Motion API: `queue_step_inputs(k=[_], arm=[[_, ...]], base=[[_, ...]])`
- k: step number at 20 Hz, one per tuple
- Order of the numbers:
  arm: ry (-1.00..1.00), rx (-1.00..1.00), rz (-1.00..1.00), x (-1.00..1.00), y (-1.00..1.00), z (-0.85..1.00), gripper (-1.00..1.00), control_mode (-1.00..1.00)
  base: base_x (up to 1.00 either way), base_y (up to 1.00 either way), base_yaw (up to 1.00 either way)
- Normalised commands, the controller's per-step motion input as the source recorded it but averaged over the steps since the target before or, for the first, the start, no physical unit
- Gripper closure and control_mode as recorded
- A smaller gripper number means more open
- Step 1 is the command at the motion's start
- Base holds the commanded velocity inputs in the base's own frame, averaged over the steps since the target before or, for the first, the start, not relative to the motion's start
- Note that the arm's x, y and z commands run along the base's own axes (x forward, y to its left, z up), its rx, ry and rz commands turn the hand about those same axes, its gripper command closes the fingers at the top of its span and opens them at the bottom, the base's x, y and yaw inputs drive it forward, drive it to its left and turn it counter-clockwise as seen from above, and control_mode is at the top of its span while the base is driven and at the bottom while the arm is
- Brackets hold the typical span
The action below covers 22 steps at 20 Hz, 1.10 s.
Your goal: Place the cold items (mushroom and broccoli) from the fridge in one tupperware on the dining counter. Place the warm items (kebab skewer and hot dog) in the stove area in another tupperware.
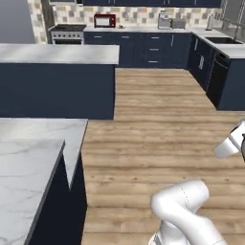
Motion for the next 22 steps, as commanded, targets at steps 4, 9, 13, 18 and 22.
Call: queue_step_inputs(k=[4, 9, 13, 18, 22], arm=[[0.00, 0.00, 0.00, 0.00, 0.00, 0.00, -1.00, 1.00], [0.00, 0.00, 0.00, 0.00, 0.00, 0.00, -1.00, 1.00], [0.00, 0.00, 0.00, 0.00, 0.00, 0.00, -1.00, 1.00], [0.00, 0.00, 0.00, 0.00, 0.00, 0.00, -1.00, 1.00], [0.00, 0.00, 0.00, 0.00, 0.00, 0.00, -1.00, 1.00]], base=[[0.87, 0.35, -0.37], [1.00, 0.27, -0.27], [1.00, 0.05, -0.24], [1.00, -0.08, -0.05], [1.00, 0.00, 0.00]])
